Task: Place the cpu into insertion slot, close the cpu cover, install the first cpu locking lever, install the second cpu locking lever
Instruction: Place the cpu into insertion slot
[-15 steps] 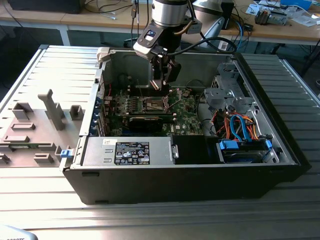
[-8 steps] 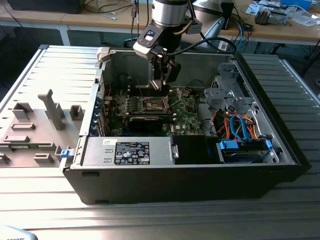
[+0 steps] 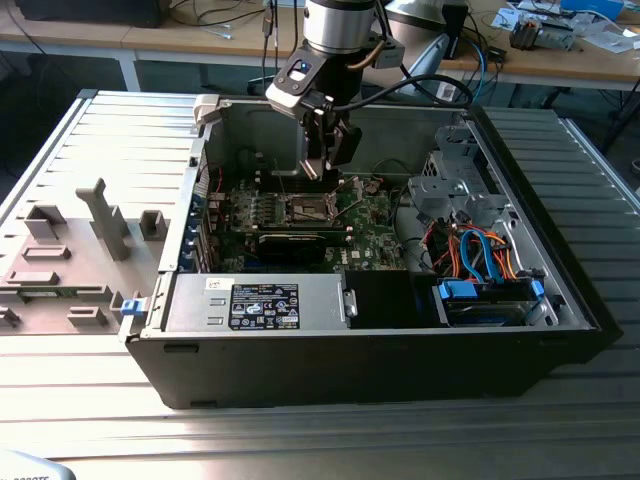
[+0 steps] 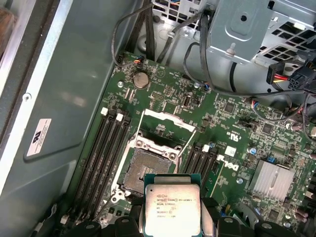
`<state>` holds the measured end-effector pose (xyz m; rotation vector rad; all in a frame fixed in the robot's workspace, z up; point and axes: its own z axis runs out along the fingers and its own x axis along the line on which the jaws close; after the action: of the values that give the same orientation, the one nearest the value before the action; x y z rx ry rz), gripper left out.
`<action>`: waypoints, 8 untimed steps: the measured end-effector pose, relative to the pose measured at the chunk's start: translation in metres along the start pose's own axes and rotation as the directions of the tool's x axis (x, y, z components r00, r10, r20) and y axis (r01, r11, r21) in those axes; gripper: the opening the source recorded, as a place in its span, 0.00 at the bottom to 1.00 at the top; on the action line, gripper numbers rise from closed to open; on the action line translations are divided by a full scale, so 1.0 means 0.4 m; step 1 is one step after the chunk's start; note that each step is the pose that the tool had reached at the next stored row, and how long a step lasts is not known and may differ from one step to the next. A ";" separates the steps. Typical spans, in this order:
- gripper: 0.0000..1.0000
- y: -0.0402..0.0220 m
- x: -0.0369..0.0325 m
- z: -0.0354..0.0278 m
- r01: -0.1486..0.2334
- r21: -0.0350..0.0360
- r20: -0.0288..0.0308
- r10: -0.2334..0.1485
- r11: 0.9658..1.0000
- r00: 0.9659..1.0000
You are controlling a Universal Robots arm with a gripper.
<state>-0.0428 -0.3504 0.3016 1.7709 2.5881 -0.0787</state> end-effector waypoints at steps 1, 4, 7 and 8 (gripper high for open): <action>0.55 0.000 0.000 0.000 -0.001 0.000 0.000 0.001 1.000 1.000; 0.55 0.000 0.000 0.000 -0.003 0.000 0.000 0.003 1.000 1.000; 0.55 0.000 0.000 0.000 -0.006 0.000 0.000 0.006 1.000 1.000; 0.55 0.000 0.000 0.000 -0.007 0.000 0.000 0.007 1.000 1.000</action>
<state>-0.0428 -0.3504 0.3016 1.7798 2.5822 -0.0787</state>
